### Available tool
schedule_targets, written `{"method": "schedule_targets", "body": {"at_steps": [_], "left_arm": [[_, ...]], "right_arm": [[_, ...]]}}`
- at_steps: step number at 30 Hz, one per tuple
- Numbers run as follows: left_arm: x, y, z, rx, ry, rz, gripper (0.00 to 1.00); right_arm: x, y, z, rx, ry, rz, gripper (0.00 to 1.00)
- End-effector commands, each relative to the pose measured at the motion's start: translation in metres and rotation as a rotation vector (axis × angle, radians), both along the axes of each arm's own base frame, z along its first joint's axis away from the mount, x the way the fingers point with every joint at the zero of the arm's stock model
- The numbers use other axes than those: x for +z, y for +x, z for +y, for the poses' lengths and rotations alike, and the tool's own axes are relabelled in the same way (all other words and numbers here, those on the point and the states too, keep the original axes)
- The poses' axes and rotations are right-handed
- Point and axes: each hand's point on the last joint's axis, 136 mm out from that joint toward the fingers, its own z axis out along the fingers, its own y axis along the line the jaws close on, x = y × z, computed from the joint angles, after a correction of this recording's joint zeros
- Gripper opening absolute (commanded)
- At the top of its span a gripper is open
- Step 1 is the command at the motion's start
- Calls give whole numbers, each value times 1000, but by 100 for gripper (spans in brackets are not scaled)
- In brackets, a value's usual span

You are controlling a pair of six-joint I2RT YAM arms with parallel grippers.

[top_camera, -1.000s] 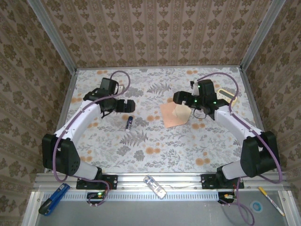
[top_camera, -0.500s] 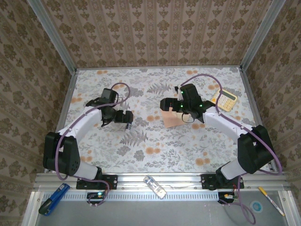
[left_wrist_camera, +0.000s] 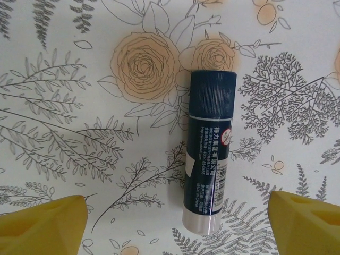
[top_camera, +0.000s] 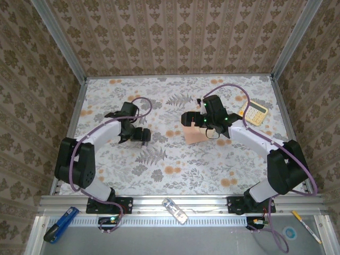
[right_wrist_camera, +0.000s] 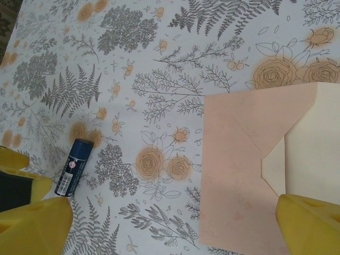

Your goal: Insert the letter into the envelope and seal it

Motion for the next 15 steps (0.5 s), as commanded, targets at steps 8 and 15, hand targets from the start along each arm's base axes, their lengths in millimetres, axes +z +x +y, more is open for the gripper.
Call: {"method": "schedule_targets", "body": {"at_steps": [8, 15], "left_arm": [[-25, 1, -4, -13, 90, 33, 75], [-27, 8, -5, -17, 101, 17, 65]], "right_arm": [[-12, 2, -8, -19, -63, 20, 99], [-16, 0, -11, -29, -71, 29, 99]]}}
